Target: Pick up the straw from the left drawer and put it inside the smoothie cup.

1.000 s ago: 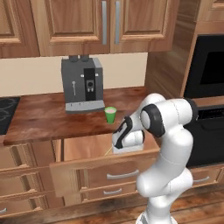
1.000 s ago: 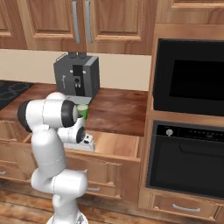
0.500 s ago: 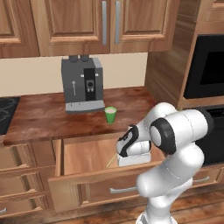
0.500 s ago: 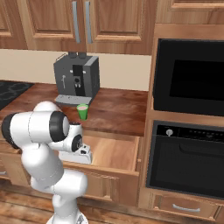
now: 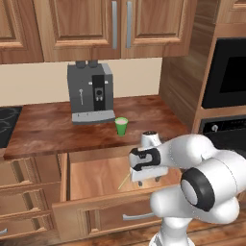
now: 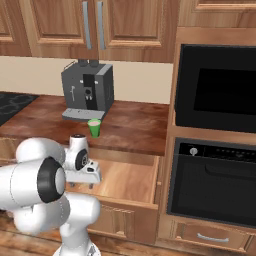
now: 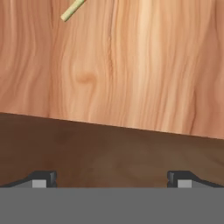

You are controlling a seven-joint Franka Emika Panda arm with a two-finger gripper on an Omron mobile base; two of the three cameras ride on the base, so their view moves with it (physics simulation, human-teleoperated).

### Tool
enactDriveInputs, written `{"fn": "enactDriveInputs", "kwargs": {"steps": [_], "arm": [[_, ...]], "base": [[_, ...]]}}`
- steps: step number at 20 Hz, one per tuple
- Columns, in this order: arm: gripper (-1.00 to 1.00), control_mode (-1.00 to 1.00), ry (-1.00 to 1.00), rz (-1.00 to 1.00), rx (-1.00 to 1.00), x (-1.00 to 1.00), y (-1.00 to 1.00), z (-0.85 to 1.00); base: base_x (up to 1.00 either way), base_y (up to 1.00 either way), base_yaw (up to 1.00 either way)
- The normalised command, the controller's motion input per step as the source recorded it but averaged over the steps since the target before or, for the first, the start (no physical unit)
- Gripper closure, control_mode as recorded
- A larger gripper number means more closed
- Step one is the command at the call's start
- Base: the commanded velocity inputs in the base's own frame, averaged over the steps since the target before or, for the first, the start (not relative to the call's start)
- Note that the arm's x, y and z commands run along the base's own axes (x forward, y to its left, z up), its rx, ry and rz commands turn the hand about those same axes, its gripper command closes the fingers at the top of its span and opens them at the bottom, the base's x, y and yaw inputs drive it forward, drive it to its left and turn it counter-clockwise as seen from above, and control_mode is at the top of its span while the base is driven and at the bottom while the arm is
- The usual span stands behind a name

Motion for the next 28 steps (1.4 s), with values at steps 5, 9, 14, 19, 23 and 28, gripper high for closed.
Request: {"fn": "enactDriveInputs", "kwargs": {"steps": [5, 9, 14, 19, 23, 28], "arm": [[-1.00, -1.00, -0.04, 0.00, 0.00, 0.23, 0.04, 0.43], [-1.00, -1.00, 0.00, -0.02, 0.00, 0.40, 0.00, 0.13], [-1.00, -1.00, 0.00, -0.06, 0.00, 0.43, 0.02, 0.00], [-1.00, -1.00, 0.00, -0.08, 0.00, 0.37, 0.04, -0.03], [-1.00, -1.00, 0.00, -0.08, 0.00, 0.22, 0.12, -0.14], [-1.00, -1.00, 0.00, -0.07, 0.00, 0.15, 0.16, -0.16]], "base": [[0.00, 0.00, 0.00], [0.00, 0.00, 0.00], [0.00, 0.00, 0.00], [0.00, 0.00, 0.00], [0.00, 0.00, 0.00], [0.00, 0.00, 0.00]]}}
